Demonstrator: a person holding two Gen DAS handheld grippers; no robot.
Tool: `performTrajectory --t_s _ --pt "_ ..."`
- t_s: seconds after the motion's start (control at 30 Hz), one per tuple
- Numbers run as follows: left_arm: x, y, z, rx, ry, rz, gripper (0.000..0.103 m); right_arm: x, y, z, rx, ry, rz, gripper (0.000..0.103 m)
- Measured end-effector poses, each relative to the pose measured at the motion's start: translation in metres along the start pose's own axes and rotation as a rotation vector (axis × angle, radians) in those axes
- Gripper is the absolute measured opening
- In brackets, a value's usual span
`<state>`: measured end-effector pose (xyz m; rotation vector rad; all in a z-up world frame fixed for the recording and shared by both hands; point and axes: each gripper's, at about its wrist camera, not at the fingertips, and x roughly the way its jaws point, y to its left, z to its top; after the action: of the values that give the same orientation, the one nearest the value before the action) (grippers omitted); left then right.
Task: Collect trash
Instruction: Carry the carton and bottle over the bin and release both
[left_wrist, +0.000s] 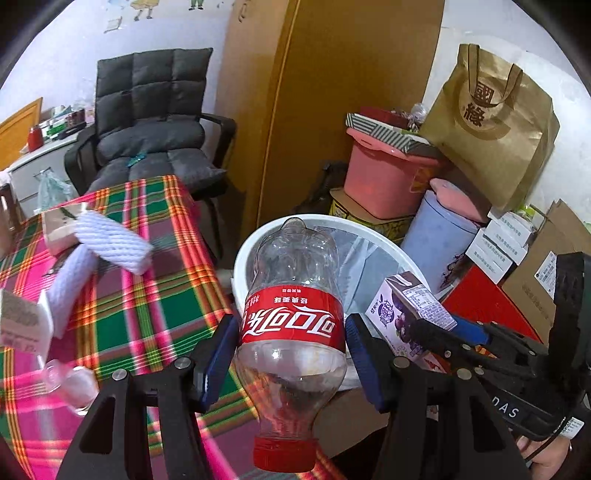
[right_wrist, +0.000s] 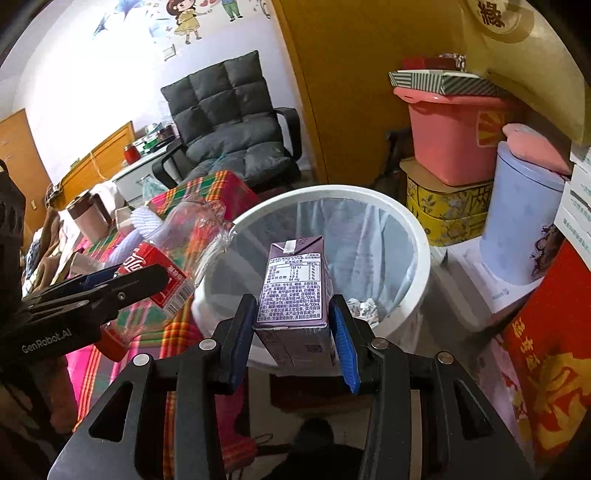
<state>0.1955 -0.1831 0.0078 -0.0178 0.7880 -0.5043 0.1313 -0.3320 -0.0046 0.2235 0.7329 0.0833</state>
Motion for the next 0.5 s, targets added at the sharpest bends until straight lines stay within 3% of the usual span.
performTrajectory --t_s 0.3,0.5 --pt "0.028 -0.004 0.004 -0.002 0.050 -0.025 0.060 0.007 -0.007 0.008 0.003 0.006 -0.010 0.044" --pt "0.026 -0.007 0.010 0.011 0.007 -0.036 0.065 0.011 -0.009 0.012 -0.001 0.014 -0.028 0.045"
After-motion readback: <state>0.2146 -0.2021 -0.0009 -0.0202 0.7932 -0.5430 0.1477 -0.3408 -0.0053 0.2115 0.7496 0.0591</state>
